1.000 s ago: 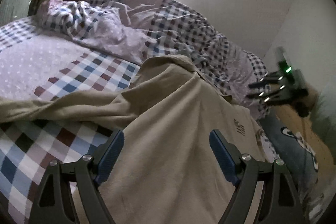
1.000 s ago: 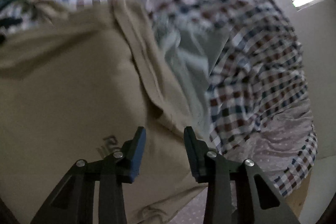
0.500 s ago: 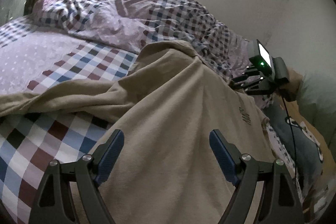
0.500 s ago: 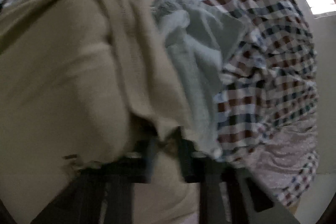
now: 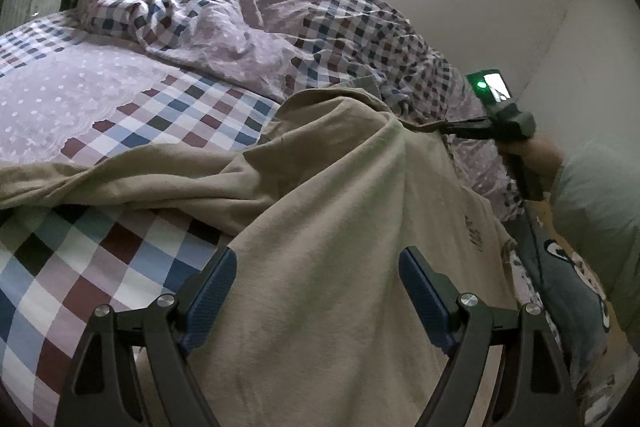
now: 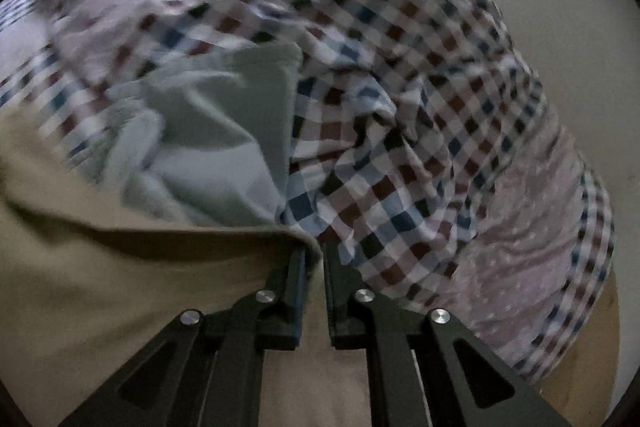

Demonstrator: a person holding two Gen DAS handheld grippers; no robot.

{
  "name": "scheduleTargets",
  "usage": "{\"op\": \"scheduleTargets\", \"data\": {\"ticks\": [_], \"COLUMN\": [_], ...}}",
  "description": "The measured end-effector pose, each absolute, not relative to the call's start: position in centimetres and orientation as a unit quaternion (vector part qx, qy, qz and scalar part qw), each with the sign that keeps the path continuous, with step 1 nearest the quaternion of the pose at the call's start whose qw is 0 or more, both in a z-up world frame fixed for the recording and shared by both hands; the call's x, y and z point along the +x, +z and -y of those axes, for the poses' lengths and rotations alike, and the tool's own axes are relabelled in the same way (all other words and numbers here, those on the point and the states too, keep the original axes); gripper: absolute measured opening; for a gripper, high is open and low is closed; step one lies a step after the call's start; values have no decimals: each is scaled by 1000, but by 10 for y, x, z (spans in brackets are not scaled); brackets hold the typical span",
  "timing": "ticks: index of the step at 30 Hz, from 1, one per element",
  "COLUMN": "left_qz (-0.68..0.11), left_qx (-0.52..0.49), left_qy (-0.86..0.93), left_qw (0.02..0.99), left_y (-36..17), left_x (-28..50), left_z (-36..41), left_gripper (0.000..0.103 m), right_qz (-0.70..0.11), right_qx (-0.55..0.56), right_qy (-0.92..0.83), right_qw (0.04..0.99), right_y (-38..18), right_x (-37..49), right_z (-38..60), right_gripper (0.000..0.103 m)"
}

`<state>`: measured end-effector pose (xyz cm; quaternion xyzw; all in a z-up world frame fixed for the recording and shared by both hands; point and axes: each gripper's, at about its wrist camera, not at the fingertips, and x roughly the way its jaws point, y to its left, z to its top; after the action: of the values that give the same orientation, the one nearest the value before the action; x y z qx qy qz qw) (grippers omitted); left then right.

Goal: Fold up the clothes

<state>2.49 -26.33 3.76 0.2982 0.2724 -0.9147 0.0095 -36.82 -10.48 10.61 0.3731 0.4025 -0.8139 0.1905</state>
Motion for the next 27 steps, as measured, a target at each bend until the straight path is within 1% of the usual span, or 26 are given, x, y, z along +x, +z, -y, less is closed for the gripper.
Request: {"op": "scheduleTargets", "data": {"ticks": [1,2,3,4,7,8,10,14,17,22,24,25,26,27], "left_qz": [-270,-269,-270,-271,-272,-274,-278,-286,-293,-305,-311,-316,-322,-326], "left_qx": [300,301,301,303,307,307,305,298,292,285,284,282,281,280], "left_qy": [-915,-915,-914,-914,-912,-911,-911,-911,-910,-908,-907,-906,-904,-903], "left_qw": [11,11,11,10,8,7,4,0,-4,-9,-11,-10,-11,-11], "left_y": [38,37,37,36,36,37,39,43,46,50,50,51,50,51], "left_x": [25,24,24,24,23,24,25,27,29,31,31,32,32,33], "left_z": [263,263,262,262,262,262,262,264,265,269,271,273,275,276], "left_gripper": [86,86,86,86,86,86,86,86,86,86,86,86,86,86], "right_qz": [-400,-397,-400,-417,-430,-414,-369,-327,-349,-406,-421,-427,-432,-440], "right_qx": [381,393,409,417,411,400,387,387,399,423,426,425,422,412], "right_qy": [-817,-816,-808,-797,-794,-805,-819,-785,-744,-704,-698,-698,-700,-711], "right_qw": [165,149,138,127,129,145,210,357,406,401,392,388,381,362], "right_y": [99,92,86,82,94,108,137,165,156,117,107,104,102,101], "right_x": [-375,-379,-381,-380,-362,-353,-332,-285,-262,-259,-259,-260,-260,-263], "right_z": [108,110,112,114,113,112,117,155,191,225,234,237,241,243], "right_gripper": [29,49,54,55,55,56,56,54,54,53,45,26,13,13]}}
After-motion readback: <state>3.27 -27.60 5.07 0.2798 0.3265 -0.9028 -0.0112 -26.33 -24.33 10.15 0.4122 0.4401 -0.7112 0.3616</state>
